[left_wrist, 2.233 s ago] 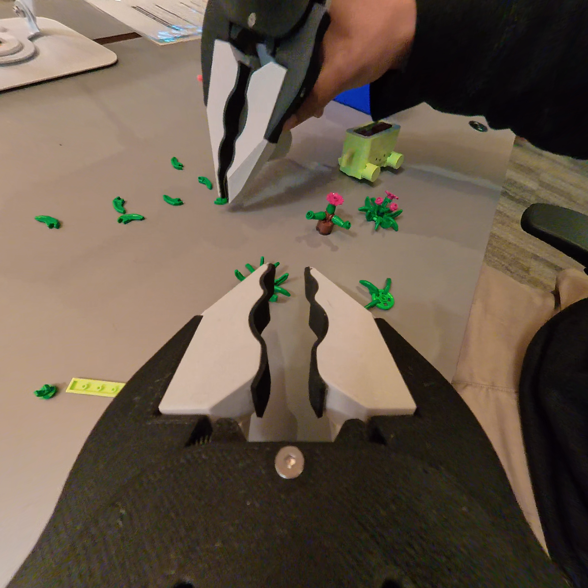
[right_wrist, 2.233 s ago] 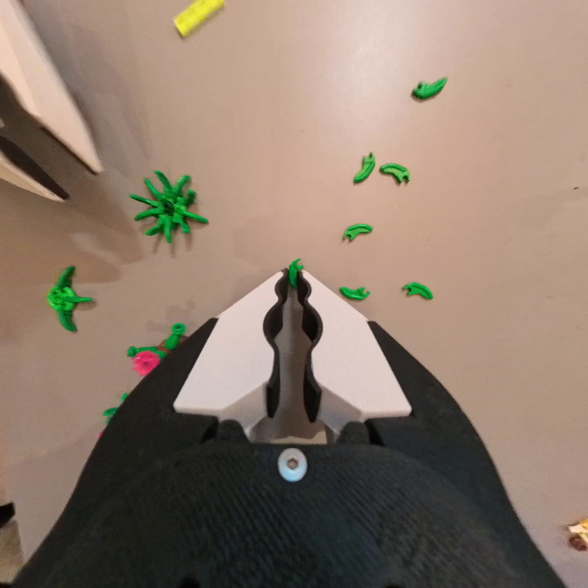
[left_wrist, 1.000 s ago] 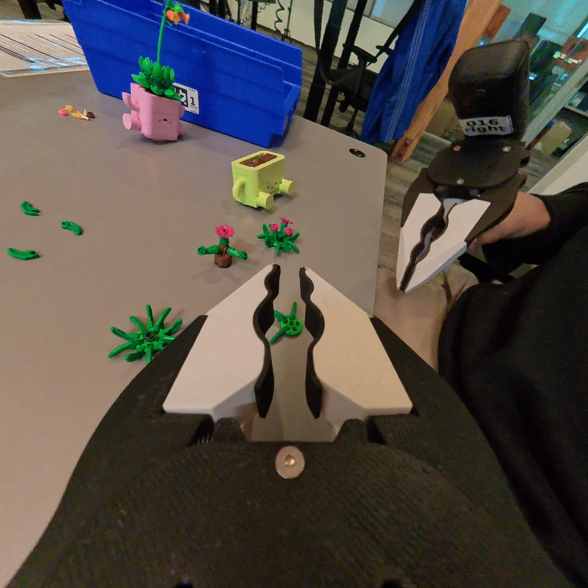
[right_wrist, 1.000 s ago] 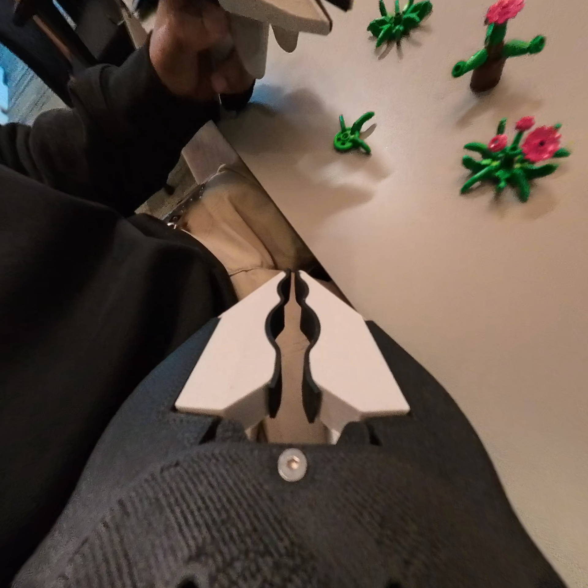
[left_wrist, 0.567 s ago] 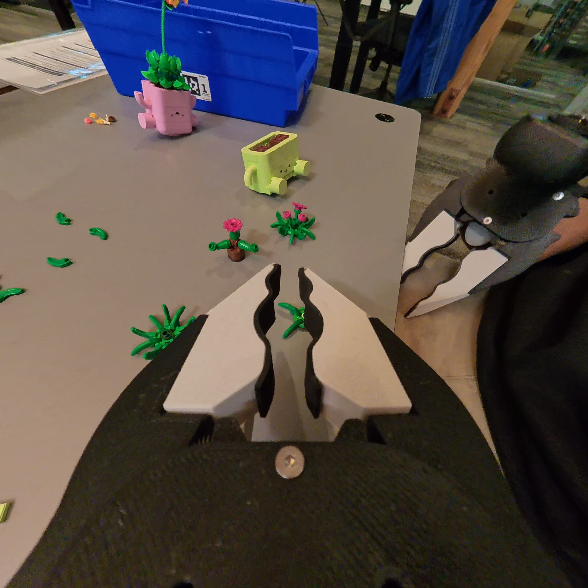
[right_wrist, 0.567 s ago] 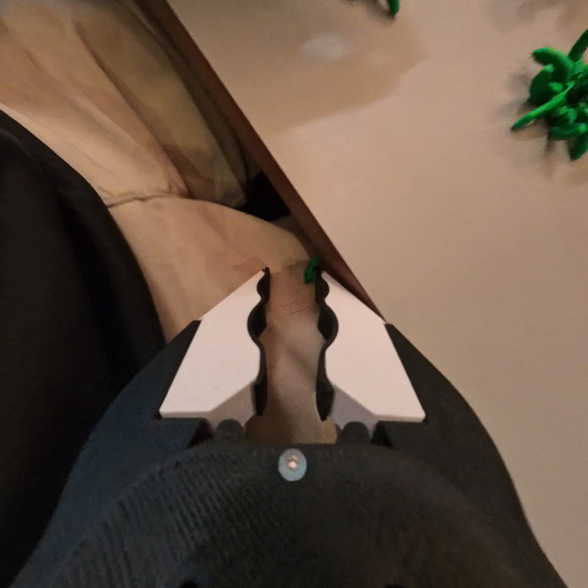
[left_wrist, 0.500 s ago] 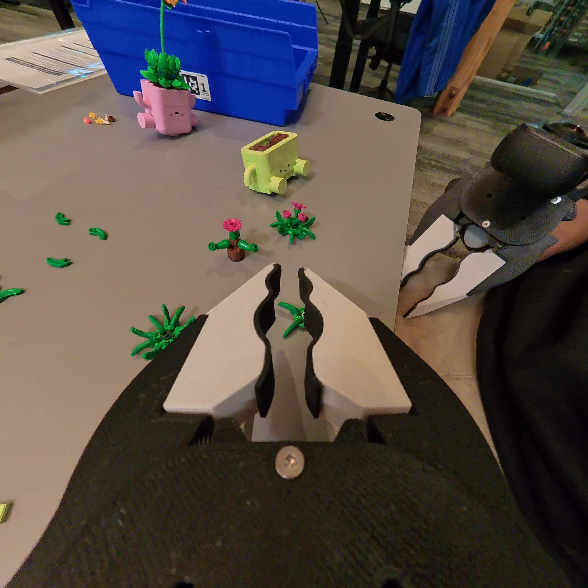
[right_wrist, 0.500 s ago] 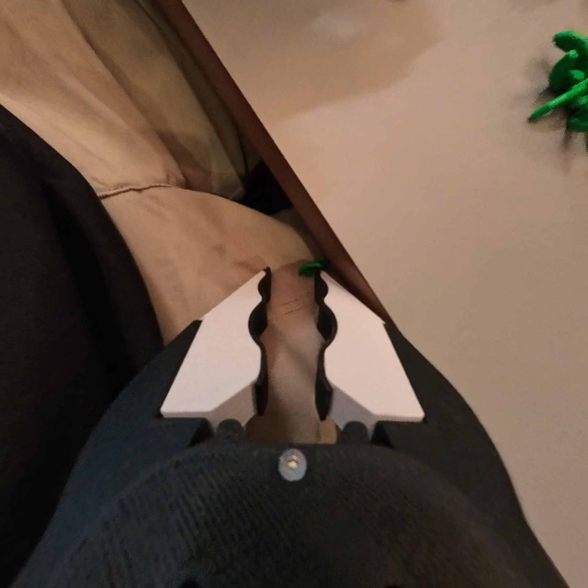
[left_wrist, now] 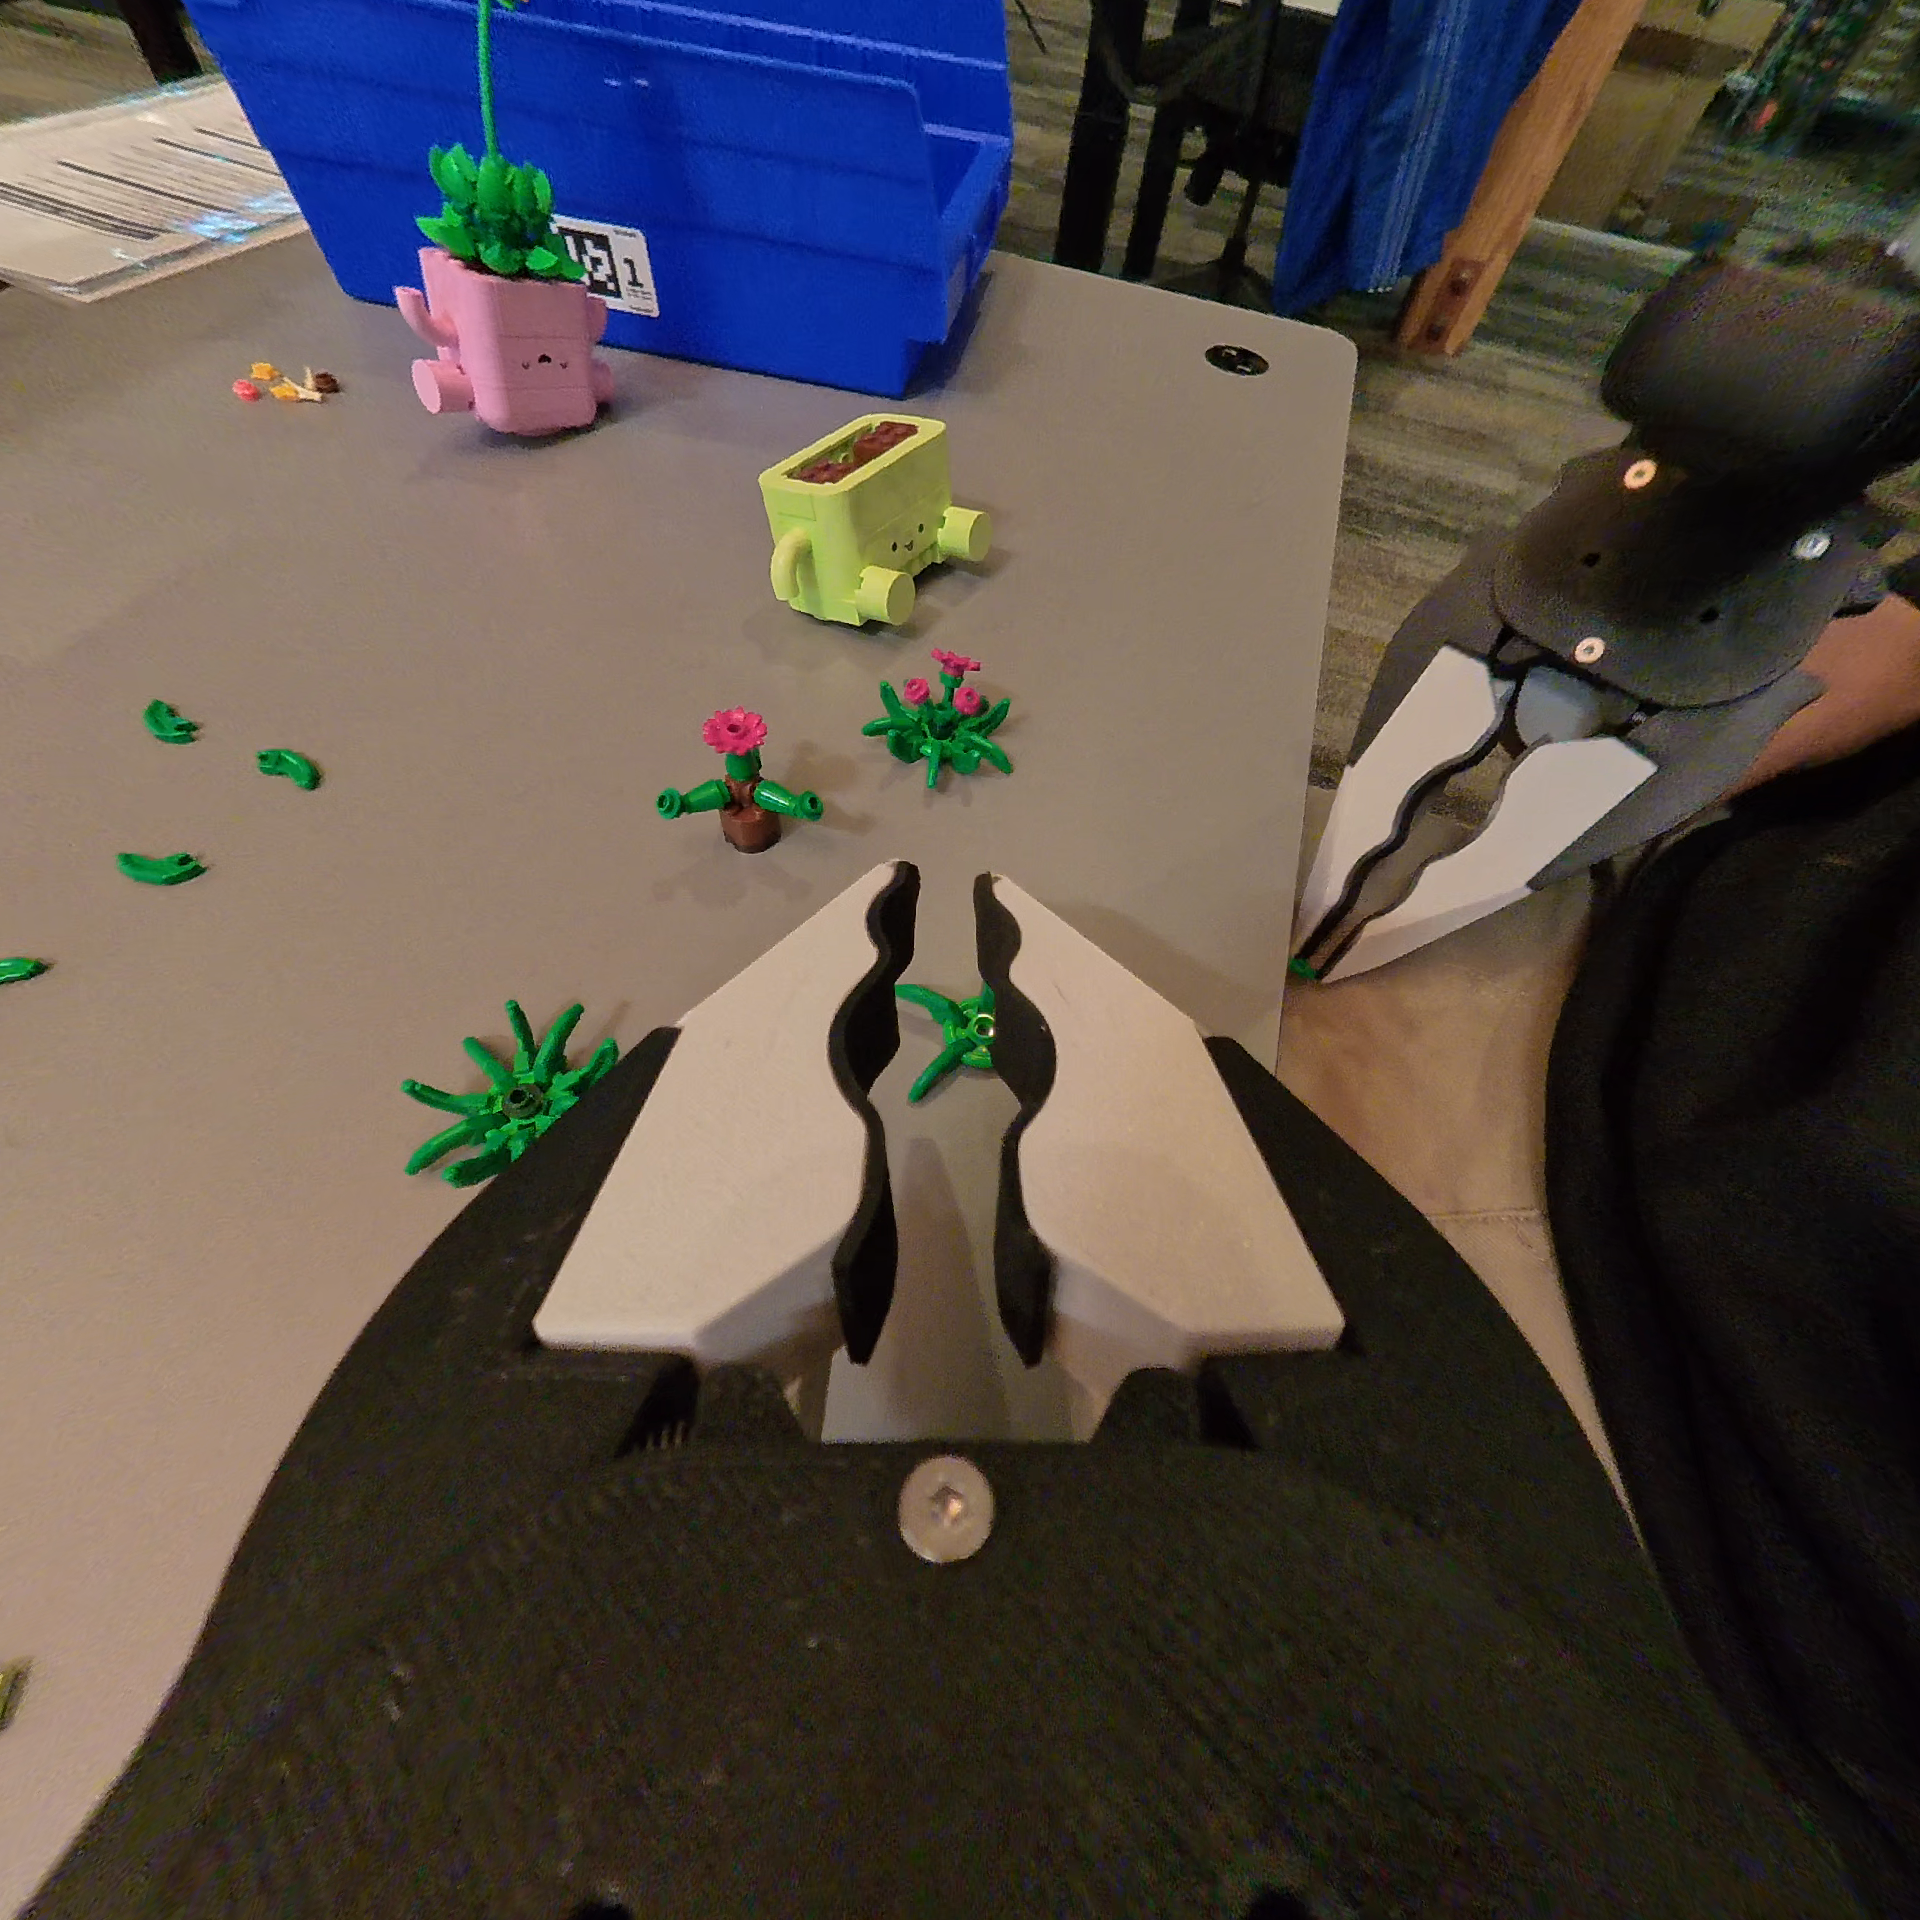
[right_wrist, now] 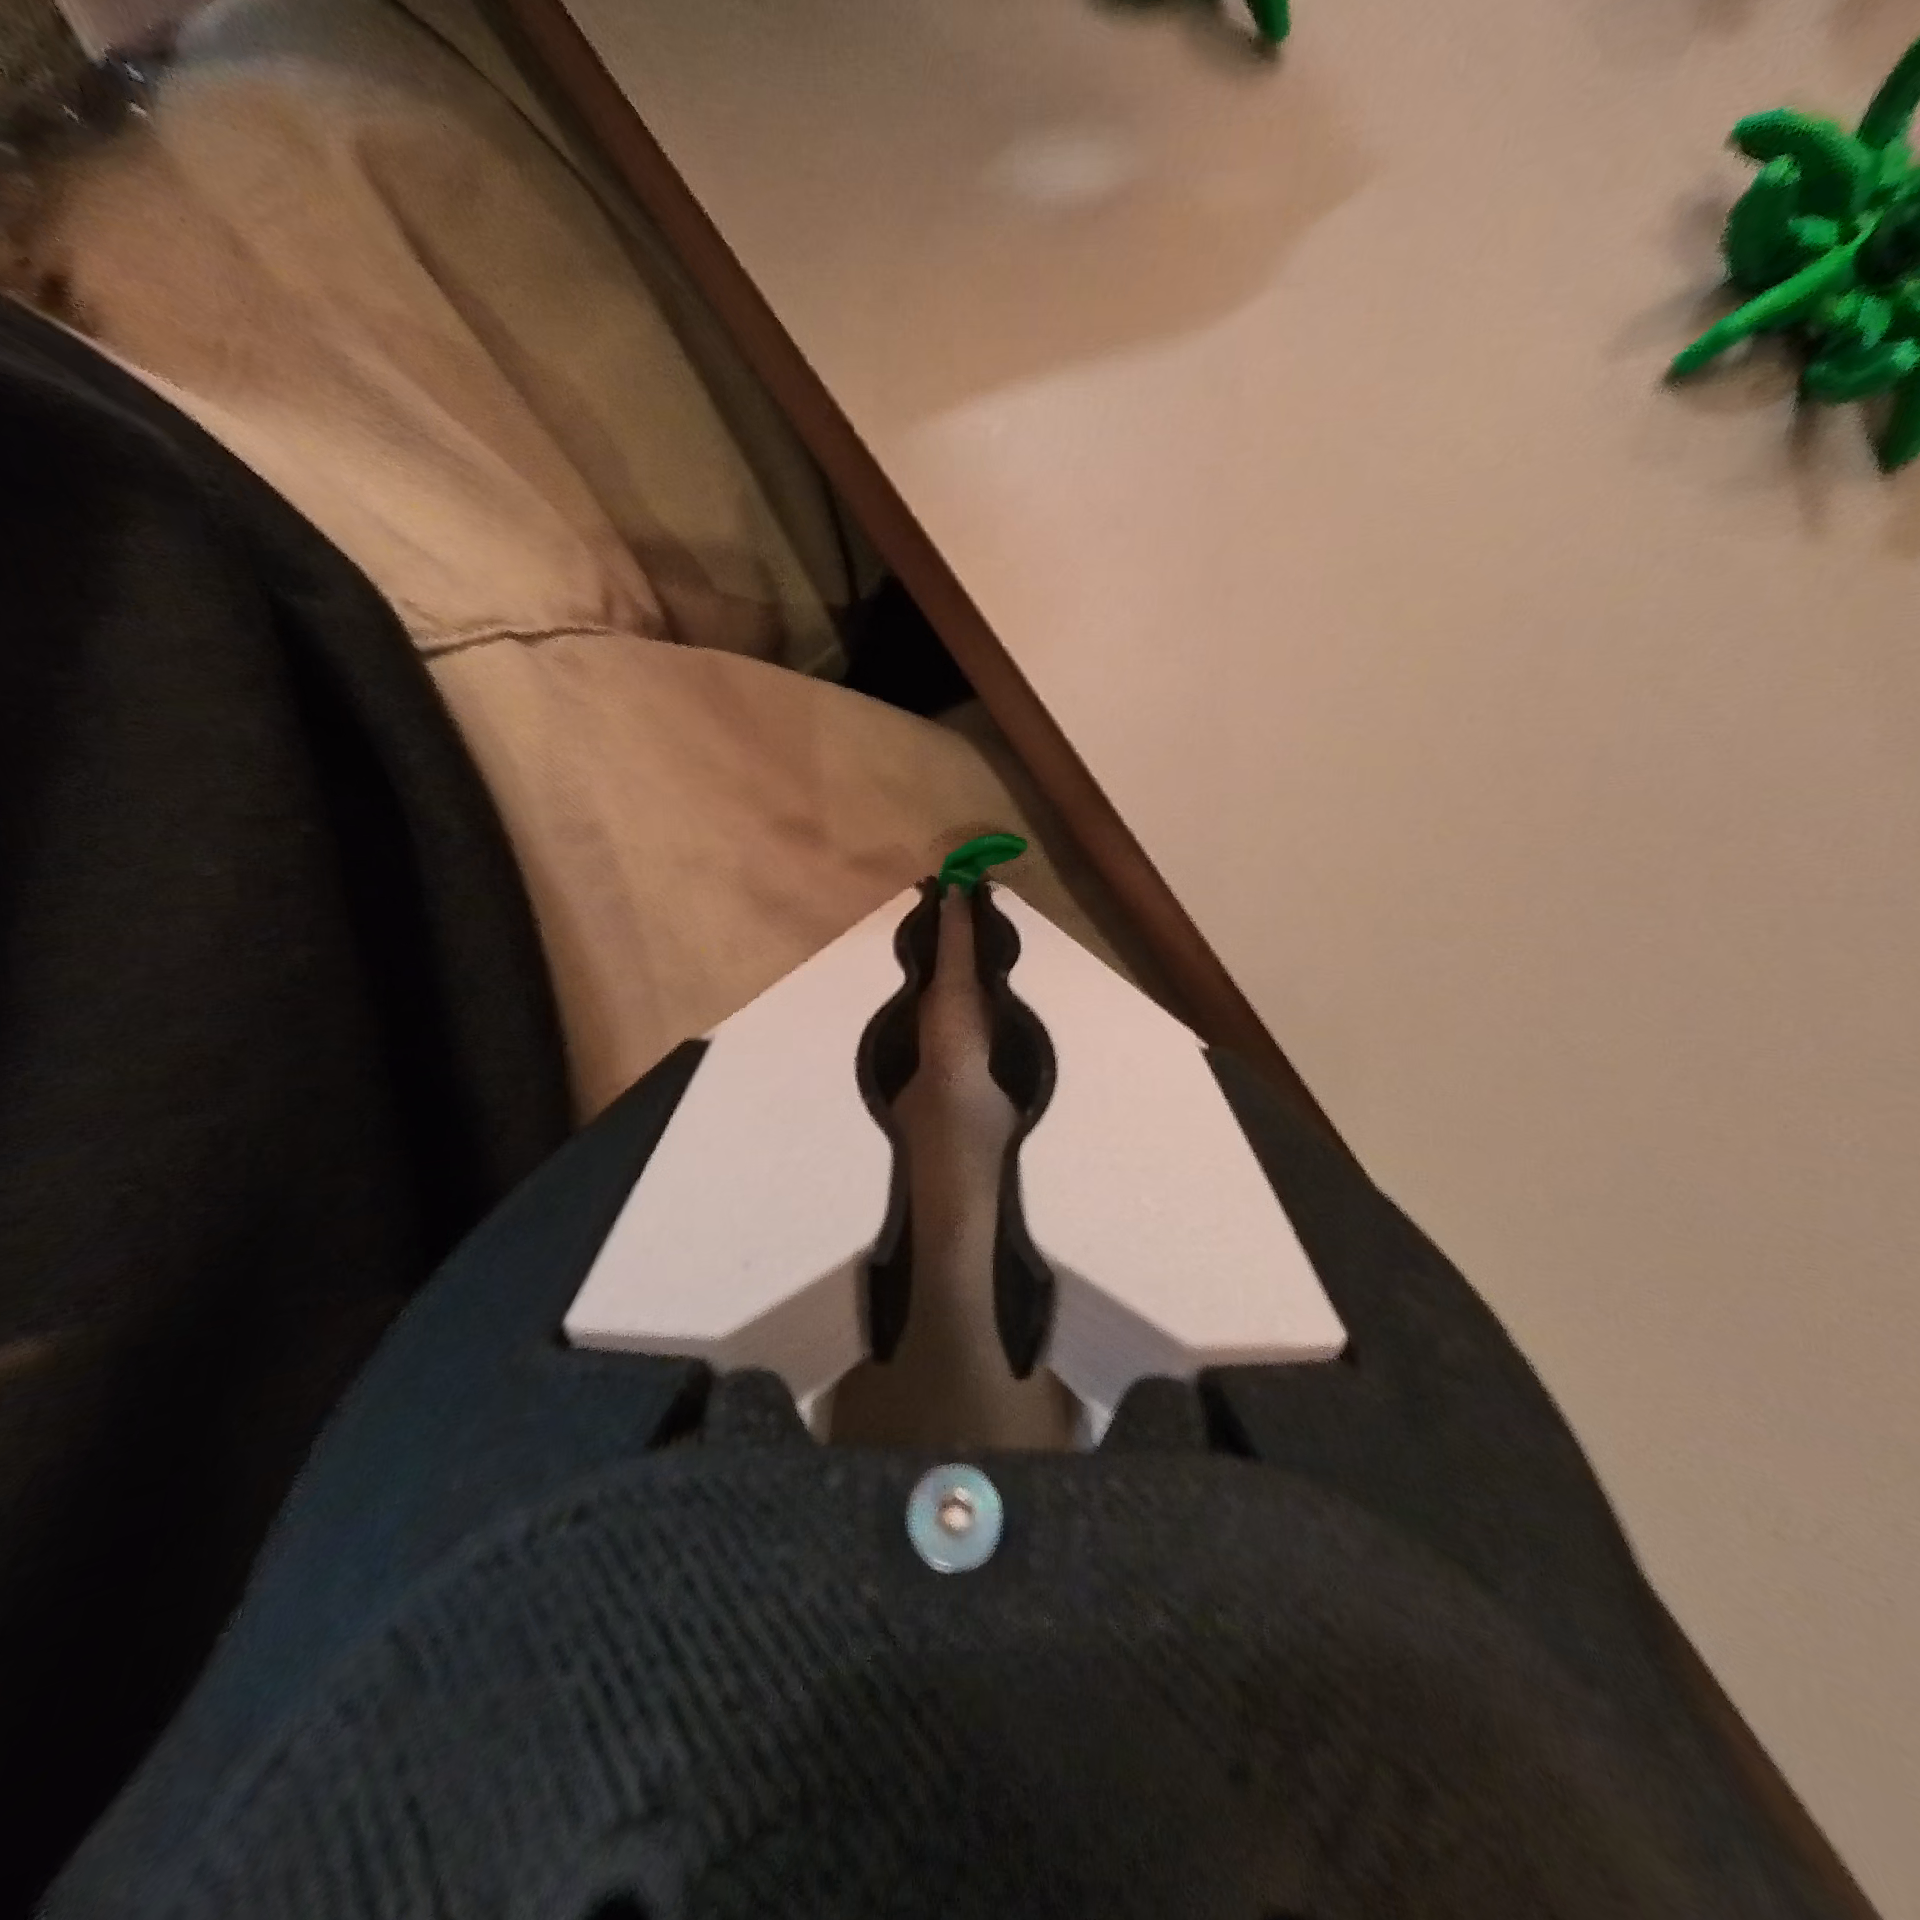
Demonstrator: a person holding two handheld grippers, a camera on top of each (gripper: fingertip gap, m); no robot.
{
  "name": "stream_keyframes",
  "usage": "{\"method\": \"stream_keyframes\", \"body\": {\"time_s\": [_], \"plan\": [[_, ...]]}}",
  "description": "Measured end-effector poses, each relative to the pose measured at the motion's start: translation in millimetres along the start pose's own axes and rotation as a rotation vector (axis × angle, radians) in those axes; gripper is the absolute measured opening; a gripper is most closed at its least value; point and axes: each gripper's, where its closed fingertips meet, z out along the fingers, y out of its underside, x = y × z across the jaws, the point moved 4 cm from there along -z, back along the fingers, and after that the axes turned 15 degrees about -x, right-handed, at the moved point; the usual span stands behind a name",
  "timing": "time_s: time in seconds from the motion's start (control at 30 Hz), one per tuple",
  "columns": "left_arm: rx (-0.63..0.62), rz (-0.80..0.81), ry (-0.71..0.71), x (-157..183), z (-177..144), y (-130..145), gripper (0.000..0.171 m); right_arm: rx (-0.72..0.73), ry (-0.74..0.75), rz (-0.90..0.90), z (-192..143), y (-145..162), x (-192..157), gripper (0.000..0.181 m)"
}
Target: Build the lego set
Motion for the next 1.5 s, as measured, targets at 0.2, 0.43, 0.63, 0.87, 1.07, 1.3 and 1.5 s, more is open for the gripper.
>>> {"method": "stream_keyframes", "body": {"time_s": [0.2,0.43,0.63,0.87,1.07,1.3,1.5], "plan": [[-0.014,0.013,-0.004,2,2,0,0.01,0.157,-0.01,-0.023,-32,-16,-3,0.004],[0.009,-0.008,0.074,16,6,-8,0.011,0.324,-0.012,0.036,-62,-45,28,0.004],[0.112,-0.322,0.417,38,17,-27,0.032,0.466,0.086,-0.015,-79,-70,35,0.004],[0.271,-0.507,0.641,41,11,-37,0.035,0.585,0.196,-0.083,-95,-97,27,0.004],[0.327,-0.527,0.665,37,3,-39,0.001,0.594,0.213,-0.111,-93,-103,21,0.004],[0.259,-0.463,0.565,35,8,-34,0.001,0.575,0.18,-0.095,-91,-98,25,0.005],[0.163,-0.345,0.495,42,12,-28,0.001,0.597,0.059,-0.1,-98,-95,30,0.01]]}}
